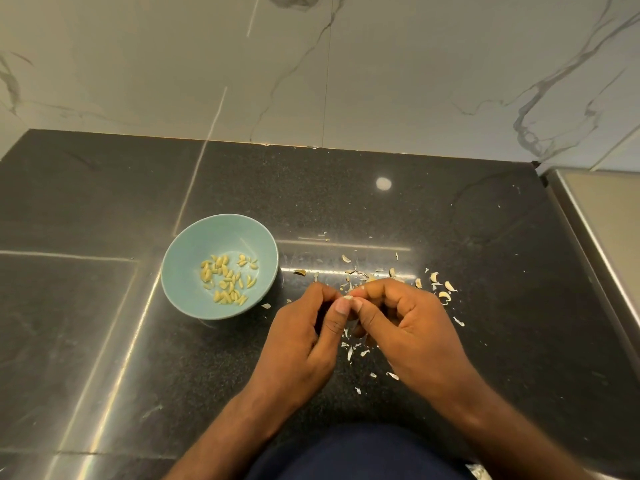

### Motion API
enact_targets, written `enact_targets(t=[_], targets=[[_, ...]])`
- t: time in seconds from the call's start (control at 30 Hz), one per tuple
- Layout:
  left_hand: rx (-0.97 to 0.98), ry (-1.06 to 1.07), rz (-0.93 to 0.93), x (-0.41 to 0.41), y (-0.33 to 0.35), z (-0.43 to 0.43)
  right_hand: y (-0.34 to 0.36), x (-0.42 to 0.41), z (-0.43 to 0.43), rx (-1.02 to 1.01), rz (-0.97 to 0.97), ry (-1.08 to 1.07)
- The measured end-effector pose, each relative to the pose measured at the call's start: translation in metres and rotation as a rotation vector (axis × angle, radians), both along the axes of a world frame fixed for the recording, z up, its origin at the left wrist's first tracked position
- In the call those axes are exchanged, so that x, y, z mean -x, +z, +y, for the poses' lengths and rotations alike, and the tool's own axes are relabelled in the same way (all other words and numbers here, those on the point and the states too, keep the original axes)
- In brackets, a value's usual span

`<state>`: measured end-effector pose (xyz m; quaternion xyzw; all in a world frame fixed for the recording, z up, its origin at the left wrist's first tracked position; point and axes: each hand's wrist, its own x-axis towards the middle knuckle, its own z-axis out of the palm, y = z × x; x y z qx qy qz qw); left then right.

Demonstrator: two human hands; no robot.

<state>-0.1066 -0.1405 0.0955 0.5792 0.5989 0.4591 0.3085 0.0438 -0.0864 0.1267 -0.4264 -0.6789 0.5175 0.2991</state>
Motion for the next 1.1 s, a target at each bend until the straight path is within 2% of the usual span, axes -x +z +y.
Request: enact_targets(t=[0.1,0.27,0.47,0.63,0.9,1.03,1.1], targets=[[-0.018,0.016,0.056,-0.001,-0.003,-0.001,0.000,-0.002,-0.001,-0.032,-0.016,-0.003],[-0.041,0.050,0.022,-0.005,-0.002,-0.004,-0.005,-0.003,-0.003,-0.254,-0.122,-0.047],[-0.081,0.067,-0.006,-0.007,0.002,-0.006,-0.004,-0.003,-0.004,-0.280,-0.113,-0.071],[-0.157,0.072,-0.012,-0.006,0.004,-0.006,0.001,0.001,-0.008,-0.123,-0.022,-0.104],[-0.060,0.005,-0.106,0.001,0.009,-0.005,0.004,0.000,-0.006,0.115,0.164,-0.063],[-0.062,-0.007,-0.034,0.007,0.006,-0.003,0.001,-0.003,0.000,0.204,0.240,-0.060],[-0.055,0.022,-0.055,0.007,0.006,-0.003,0.000,-0.005,0.003,0.232,0.273,-0.066]])
